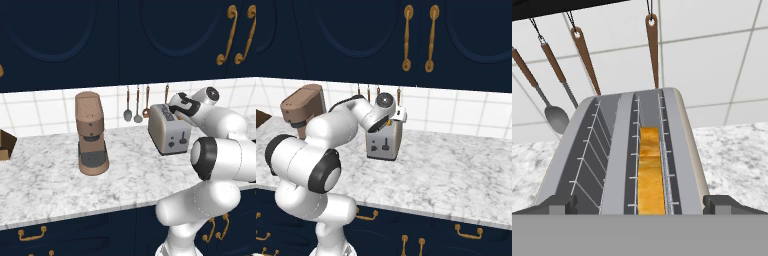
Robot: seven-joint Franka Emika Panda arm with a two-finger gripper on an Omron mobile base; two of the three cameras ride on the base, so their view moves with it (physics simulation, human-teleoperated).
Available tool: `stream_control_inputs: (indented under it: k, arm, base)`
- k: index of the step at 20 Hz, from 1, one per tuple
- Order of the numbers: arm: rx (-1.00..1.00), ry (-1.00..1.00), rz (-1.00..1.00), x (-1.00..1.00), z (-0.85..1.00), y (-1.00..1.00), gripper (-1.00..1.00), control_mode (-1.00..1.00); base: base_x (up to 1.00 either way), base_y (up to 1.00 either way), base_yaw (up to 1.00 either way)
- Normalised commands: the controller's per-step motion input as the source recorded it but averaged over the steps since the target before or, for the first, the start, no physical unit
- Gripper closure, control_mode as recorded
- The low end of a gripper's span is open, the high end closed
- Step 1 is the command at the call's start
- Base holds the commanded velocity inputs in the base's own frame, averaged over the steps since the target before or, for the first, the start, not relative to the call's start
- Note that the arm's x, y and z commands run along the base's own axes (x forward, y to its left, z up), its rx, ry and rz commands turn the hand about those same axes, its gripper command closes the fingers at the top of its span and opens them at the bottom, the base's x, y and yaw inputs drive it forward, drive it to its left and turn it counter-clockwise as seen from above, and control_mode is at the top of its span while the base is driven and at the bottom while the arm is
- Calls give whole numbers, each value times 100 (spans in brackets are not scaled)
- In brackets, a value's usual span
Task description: Start the toaster. Once the lever pops up, take the bread to the plate on the dining counter.
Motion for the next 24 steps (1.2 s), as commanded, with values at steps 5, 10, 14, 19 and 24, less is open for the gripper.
stream_control_inputs:
  k: [5,10,14,19,24]
  arm:
    - [0,0,0,0,0,0,-100,-100]
    - [0,0,0,0,0,0,-100,-100]
    - [0,0,0,0,0,0,-100,-100]
    - [0,0,0,0,0,0,-100,-100]
    - [0,0,0,0,0,0,-100,-100]
  base:
    - [0,0,0]
    - [0,0,0]
    - [0,0,0]
    - [0,0,0]
    - [0,0,0]
